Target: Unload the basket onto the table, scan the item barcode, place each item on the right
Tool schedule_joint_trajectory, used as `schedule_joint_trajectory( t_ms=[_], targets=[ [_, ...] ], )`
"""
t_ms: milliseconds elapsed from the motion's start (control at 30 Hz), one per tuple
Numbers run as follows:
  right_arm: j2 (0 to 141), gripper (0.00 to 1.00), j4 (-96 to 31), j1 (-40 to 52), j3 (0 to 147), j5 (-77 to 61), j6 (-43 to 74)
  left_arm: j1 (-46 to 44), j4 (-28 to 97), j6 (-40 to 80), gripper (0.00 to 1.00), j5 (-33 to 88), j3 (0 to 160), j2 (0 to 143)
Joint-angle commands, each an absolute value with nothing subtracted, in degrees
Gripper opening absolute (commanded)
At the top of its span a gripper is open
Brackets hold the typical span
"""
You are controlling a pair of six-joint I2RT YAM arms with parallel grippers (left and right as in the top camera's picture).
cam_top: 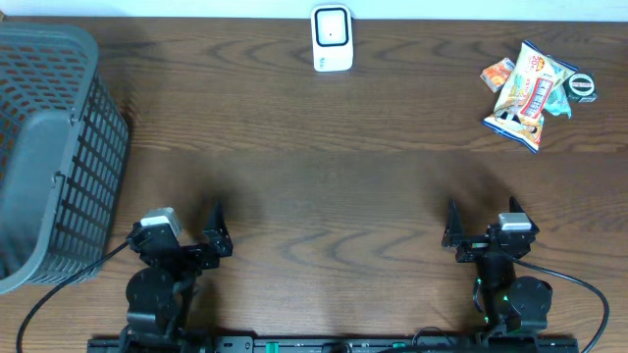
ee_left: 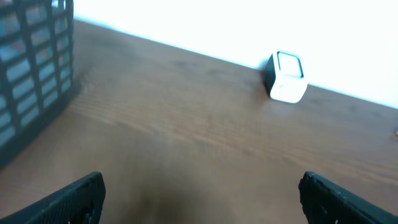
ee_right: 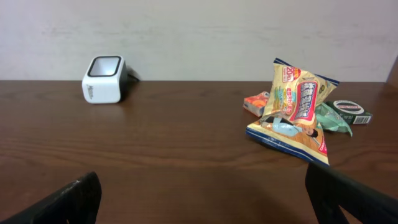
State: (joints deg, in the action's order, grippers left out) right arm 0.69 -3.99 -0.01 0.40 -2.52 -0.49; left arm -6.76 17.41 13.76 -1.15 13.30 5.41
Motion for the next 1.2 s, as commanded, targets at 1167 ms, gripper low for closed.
schedule_joint_trajectory(
  t_ms=[1167],
  targets=[
    [0.3,0.99,-4.3,-0.3,0.3,-1.8,-0.9,-2.5,3.6,-0.3,0.98,6.9,0.2,0.1]
  ],
)
